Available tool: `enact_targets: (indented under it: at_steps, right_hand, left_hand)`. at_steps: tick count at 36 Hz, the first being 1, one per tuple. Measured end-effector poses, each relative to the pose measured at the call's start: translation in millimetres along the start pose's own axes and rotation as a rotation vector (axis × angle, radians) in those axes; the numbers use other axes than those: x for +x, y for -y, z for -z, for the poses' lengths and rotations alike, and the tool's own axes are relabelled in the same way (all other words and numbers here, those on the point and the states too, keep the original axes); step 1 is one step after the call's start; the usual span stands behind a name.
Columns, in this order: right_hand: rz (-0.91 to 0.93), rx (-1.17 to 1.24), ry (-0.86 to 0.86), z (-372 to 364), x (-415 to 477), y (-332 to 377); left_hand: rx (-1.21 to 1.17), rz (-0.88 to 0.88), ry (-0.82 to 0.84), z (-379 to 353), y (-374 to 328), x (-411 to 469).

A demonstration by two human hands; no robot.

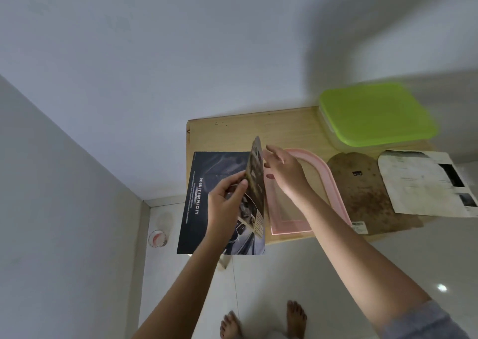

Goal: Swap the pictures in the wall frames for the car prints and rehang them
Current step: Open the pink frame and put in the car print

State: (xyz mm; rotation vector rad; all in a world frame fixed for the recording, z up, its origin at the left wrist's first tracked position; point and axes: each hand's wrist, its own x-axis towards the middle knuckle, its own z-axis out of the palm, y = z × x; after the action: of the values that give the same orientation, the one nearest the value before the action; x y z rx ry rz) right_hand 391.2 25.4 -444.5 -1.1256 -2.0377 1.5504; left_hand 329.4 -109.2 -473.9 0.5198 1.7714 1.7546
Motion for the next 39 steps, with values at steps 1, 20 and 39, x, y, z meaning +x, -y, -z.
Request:
enact_targets:
  at_steps: [1,20,39]
  right_hand:
    - [-0.019,-0.006,0.01,5.1,4.3,2.9]
    - [-0.035,-0.245,-0.049,104.7,39.4,-66.5]
    - [0.209,-0.815,0.18,103.4,22.1,-168.9]
  left_hand:
    - [0.006,0.001,0.005,-8.0,-0.1,-2.8]
    - [0.665,-0.012,0.317,-95.5,61.2,-1.2]
    - [1.284,-0.054,0.417,-125.9,101.4,9.6]
